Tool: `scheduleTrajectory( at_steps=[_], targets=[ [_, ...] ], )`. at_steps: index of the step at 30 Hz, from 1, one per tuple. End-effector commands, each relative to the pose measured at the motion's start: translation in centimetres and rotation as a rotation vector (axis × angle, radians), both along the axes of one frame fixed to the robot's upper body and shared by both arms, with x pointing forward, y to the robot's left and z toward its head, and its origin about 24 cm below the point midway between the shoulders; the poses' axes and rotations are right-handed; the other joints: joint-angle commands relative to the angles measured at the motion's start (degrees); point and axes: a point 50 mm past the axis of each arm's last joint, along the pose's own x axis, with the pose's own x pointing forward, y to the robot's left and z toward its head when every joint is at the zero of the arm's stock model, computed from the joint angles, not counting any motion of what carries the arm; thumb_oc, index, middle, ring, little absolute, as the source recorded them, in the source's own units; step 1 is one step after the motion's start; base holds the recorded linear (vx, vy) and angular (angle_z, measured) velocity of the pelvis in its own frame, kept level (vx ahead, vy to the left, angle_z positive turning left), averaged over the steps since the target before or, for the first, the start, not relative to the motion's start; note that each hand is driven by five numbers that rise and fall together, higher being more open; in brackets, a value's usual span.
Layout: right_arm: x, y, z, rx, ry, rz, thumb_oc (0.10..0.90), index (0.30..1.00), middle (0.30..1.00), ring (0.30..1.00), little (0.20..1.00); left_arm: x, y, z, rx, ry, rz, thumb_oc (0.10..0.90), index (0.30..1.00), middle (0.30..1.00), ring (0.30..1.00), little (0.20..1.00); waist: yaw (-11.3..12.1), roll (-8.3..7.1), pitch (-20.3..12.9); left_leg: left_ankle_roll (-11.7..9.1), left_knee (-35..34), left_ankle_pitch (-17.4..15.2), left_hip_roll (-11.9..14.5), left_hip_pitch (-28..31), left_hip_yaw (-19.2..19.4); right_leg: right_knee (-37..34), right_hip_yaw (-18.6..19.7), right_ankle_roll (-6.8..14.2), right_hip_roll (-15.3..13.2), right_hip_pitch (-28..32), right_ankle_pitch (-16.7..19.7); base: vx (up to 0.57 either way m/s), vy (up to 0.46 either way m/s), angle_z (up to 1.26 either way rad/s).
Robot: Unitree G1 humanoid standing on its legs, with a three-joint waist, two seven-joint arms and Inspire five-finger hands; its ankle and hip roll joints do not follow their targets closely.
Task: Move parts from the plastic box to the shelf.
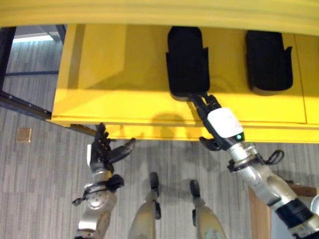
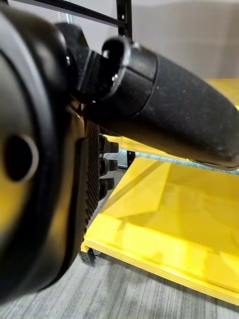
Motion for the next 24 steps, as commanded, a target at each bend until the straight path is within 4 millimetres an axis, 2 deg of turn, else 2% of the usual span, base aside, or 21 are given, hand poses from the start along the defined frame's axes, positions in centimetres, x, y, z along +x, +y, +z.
scheduleTrajectory(
  at_steps=[1, 7, 13, 24],
  targets=[
    [0.0, 1.6, 3.0, 0.039, -0.137, 0.092, 0.900, 1.000, 1.000, 1.000, 1.000, 1.4, 0.8, 4.6, 0.029, -0.250, 0.026, 0.900, 1.000, 1.000, 1.000, 1.000, -0.5, -1.26, -4.7, -4.4, 7.7, -7.5, 5.2, 1.7, 1.4, 6.7, 0.8, -0.1, -1.3, -2.4, -4.6, 0.00, 0.000, 0.00],
    [-0.2, 1.6, 2.9, 0.040, -0.134, 0.091, 0.900, 1.000, 1.000, 1.000, 1.000, 1.5, 0.8, 4.6, 0.025, -0.252, 0.029, 0.900, 1.000, 1.000, 1.000, 1.000, -0.6, -1.18, -4.6, -4.4, 7.4, -7.4, 5.1, 1.7, 1.5, 6.5, 0.8, 0.0, -1.3, -2.6, -4.3, 0.00, 0.000, 0.00],
    [-1.1, 1.6, 4.0, 0.047, -0.194, 0.124, 0.900, 1.000, 1.000, 1.000, 1.000, 1.6, 0.6, 4.9, 0.034, -0.260, 0.029, 0.900, 1.000, 1.000, 1.000, 1.000, -1.1, -1.30, -4.4, -4.3, 7.8, -7.5, 5.1, 1.2, 1.6, 6.7, 1.3, 0.0, -1.3, -3.1, -4.2, 0.00, 0.000, 0.00],
    [-1.5, 1.4, 6.4, 0.068, -0.337, 0.121, 0.900, 1.000, 1.000, 1.000, 1.000, 1.7, 0.5, 4.9, 0.033, -0.261, 0.017, 0.900, 1.000, 1.000, 1.000, 1.000, -1.1, -1.15, -4.6, -4.3, 8.5, -7.8, 5.2, 0.8, 1.3, 7.3, 1.4, -0.2, -1.2, -3.4, -4.5, 0.00, 0.000, 0.00]
  ],
)
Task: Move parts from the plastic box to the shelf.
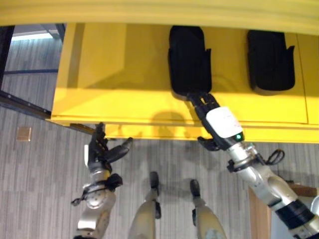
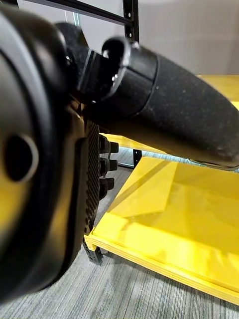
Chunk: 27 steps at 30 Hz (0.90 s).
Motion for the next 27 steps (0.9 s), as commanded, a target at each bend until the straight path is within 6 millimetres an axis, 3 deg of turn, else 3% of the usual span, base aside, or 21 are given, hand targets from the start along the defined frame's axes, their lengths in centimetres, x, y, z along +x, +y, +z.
scheduleTrajectory(
  at_steps=[1, 7, 13, 27],
  targets=[
    [-1.2, 1.0, 6.1, 0.064, -0.329, 0.097, 0.900, 1.000, 1.000, 1.000, 1.000, 1.8, 0.2, 4.9, 0.039, -0.261, -0.011, 0.900, 1.000, 1.000, 1.000, 1.000, -1.0, -1.08, -4.7, -4.2, 8.5, -7.7, 5.3, 1.3, 1.4, 7.7, 1.5, -0.2, -1.1, -3.2, -4.5, 0.00, 0.000, 0.00],
    [-2.1, 0.9, 8.1, 0.091, -0.445, 0.110, 0.900, 1.000, 1.000, 1.000, 1.000, 1.7, 0.1, 5.0, 0.042, -0.264, -0.018, 0.900, 1.000, 1.000, 1.000, 1.000, -1.0, -0.83, -5.0, -4.2, 8.7, -7.8, 5.3, 1.5, 1.3, 8.1, 1.4, -0.3, -1.0, -3.1, -4.7, 0.00, 0.000, 0.00],
    [-2.7, 0.9, 8.7, 0.109, -0.481, 0.129, 0.900, 1.000, 1.000, 1.000, 1.000, 1.7, 0.1, 4.9, 0.039, -0.259, -0.021, 0.900, 1.000, 1.000, 1.000, 1.000, -1.2, -0.71, -5.0, -4.2, 8.7, -7.8, 5.3, 1.5, 1.4, 8.0, 1.4, -0.3, -1.0, -3.1, -4.7, 0.00, 0.000, 0.00],
    [-2.3, 0.5, 5.3, 0.072, -0.290, 0.115, 0.900, 1.000, 1.000, 1.000, 1.000, 1.6, 0.2, 4.6, 0.056, -0.242, -0.026, 0.900, 1.000, 1.000, 1.000, 1.000, -1.5, -0.71, -4.5, -4.2, 8.9, -7.6, 5.4, 1.1, 1.3, 8.1, 1.6, -0.2, -1.0, -3.6, -4.4, 0.00, 0.000, 0.00]
  ],
)
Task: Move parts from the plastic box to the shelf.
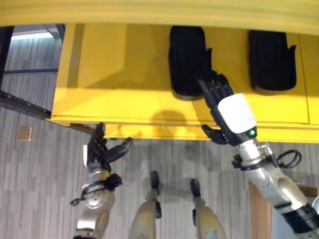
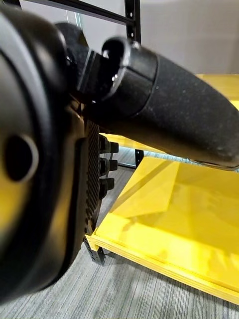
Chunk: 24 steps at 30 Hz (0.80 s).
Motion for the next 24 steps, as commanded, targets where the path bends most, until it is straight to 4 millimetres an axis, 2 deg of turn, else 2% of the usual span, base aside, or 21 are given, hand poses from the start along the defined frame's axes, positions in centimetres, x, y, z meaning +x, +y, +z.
scheduleTrajectory(
  at_steps=[1, 24],
  targets=[
    [-0.6, 1.0, 2.8, -0.010, -0.144, 0.098, 0.900, 1.000, 1.000, 1.000, 1.000, 1.6, 0.1, 4.5, 0.055, -0.241, -0.029, 0.900, 1.000, 1.000, 1.000, 1.000, -1.5, -0.85, -4.6, -4.3, 8.9, -7.6, 5.5, 1.2, 1.3, 8.3, 1.6, -0.3, -0.9, -3.7, -4.4, 0.00, 0.000, 0.00],
    [0.2, 0.8, -0.8, -0.062, 0.044, 0.073, 0.900, 1.000, 1.000, 1.000, 1.000, 1.5, 0.5, 4.3, 0.065, -0.232, -0.008, 0.900, 1.000, 1.000, 1.000, 1.000, -1.4, -0.71, -3.7, -4.4, 9.3, -7.6, 5.5, 0.9, 1.4, 9.1, 1.3, -0.4, -0.8, -4.0, -4.8, 0.00, 0.000, 0.00]
  ],
)
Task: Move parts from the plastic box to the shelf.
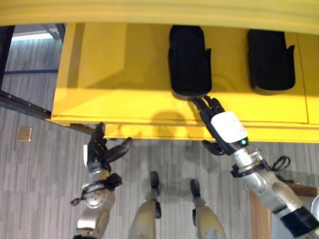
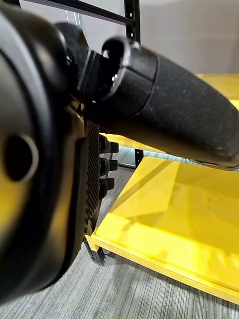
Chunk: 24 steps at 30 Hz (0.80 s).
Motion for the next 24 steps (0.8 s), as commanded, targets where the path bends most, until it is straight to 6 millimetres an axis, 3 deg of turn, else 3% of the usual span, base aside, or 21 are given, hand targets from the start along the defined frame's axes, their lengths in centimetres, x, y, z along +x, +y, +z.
scheduleTrajectory(
  at_steps=[1, 24],
  targets=[
    [-0.5, 1.2, 2.9, 0.016, -0.138, 0.105, 0.900, 1.000, 1.000, 1.000, 1.000, 1.4, 0.4, 4.4, 0.064, -0.234, -0.010, 0.900, 1.000, 1.000, 1.000, 1.000, -1.3, -0.66, -3.7, -4.5, 9.1, -7.6, 5.5, 0.9, 1.4, 8.9, 1.3, -0.5, -1.1, -4.0, -4.8, 0.00, 0.000, 0.00],
    [0.0, 1.2, 2.0, 0.037, -0.098, 0.076, 0.900, 1.000, 1.000, 1.000, 1.000, 1.5, 0.2, 4.4, 0.058, -0.237, -0.015, 0.900, 1.000, 1.000, 1.000, 1.000, -1.4, -0.55, -3.4, -4.3, 9.6, -8.0, 5.5, 0.6, 1.7, 9.2, 1.4, -0.4, -1.2, -4.3, -4.9, 0.00, 0.000, 0.00]
  ],
)
